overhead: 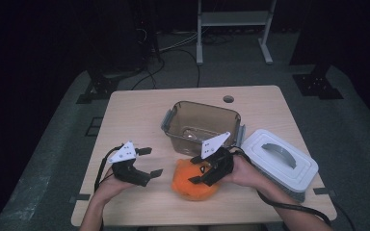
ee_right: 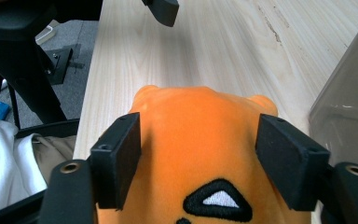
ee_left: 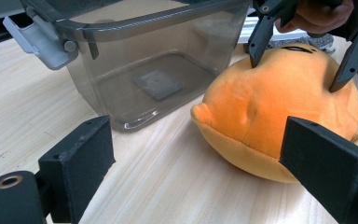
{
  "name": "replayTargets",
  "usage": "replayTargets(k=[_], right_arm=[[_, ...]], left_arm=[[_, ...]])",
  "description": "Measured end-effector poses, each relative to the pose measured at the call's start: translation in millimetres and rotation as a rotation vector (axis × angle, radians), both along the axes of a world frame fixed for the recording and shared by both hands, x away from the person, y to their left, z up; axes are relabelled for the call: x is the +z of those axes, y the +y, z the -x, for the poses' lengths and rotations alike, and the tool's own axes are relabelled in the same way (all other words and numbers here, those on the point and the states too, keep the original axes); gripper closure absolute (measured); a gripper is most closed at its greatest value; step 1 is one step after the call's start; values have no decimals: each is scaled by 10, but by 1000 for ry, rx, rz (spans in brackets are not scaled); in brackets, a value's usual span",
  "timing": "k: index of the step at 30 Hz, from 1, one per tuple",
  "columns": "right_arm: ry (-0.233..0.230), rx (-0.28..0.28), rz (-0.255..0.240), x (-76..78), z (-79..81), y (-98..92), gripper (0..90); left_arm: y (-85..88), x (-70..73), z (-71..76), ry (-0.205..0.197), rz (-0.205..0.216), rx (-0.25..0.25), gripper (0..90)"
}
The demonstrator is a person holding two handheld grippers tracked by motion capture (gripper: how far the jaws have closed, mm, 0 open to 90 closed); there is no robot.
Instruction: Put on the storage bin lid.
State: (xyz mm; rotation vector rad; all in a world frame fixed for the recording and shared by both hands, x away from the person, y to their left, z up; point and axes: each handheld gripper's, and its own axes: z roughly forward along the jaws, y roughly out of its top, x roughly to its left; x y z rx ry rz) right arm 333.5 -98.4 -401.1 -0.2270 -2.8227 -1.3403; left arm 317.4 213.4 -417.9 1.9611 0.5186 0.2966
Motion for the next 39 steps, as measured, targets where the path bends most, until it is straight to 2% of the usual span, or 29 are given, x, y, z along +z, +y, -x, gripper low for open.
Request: replayTargets(k=[12,22,28,36,39], right_arm=[[10,17,32,-105,32,21,499],[7,13,31,-96,54,32,650],[10,7,21,-41,69,25,697],[11,12,10,65,84,14,711],[18,17,-11,142,100,4,713]], left_arm=[[8,-7,-4,0,-3,6,89],[11,-22,-9,0,-10,9,89],[34,-20,-11,-3,-8,16,89],[84,-23,-7,-7,-11,30,89],[104,-28,-11,-5,-13,34,89]])
